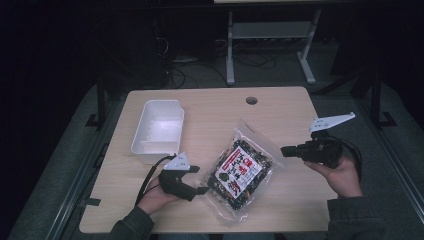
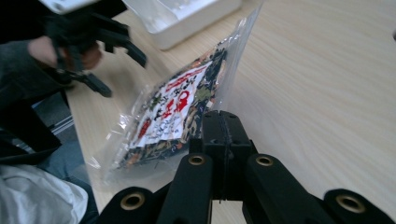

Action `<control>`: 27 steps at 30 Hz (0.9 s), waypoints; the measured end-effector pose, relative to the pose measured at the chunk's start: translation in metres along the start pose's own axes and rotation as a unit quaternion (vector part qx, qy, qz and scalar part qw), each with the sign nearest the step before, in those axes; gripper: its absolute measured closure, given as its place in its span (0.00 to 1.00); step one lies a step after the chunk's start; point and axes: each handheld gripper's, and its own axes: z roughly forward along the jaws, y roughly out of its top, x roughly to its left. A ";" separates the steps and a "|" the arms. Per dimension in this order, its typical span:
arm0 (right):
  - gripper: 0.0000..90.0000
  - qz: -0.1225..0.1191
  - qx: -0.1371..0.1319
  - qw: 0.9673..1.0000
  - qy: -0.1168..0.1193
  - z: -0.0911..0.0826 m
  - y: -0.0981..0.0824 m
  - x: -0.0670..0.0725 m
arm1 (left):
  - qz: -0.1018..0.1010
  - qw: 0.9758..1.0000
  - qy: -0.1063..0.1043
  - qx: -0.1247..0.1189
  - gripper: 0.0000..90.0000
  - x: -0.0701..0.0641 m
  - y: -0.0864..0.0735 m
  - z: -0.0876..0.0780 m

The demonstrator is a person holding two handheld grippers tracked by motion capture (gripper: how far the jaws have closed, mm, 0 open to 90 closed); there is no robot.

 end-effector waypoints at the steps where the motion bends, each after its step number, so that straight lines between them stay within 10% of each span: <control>1: 1.00 0.000 0.000 1.000 0.000 0.000 0.000 0.000 | -0.004 1.000 -0.003 -0.001 0.21 0.001 0.000 0.001; 16: 1.00 -0.094 -0.010 0.995 0.028 -0.005 0.053 0.033 | -0.057 0.995 -0.082 0.001 0.30 0.023 0.007 0.027; 27: 1.00 -0.080 -0.034 0.996 0.014 -0.002 0.051 0.022 | -0.026 0.995 -0.092 -0.010 0.71 0.015 0.004 0.020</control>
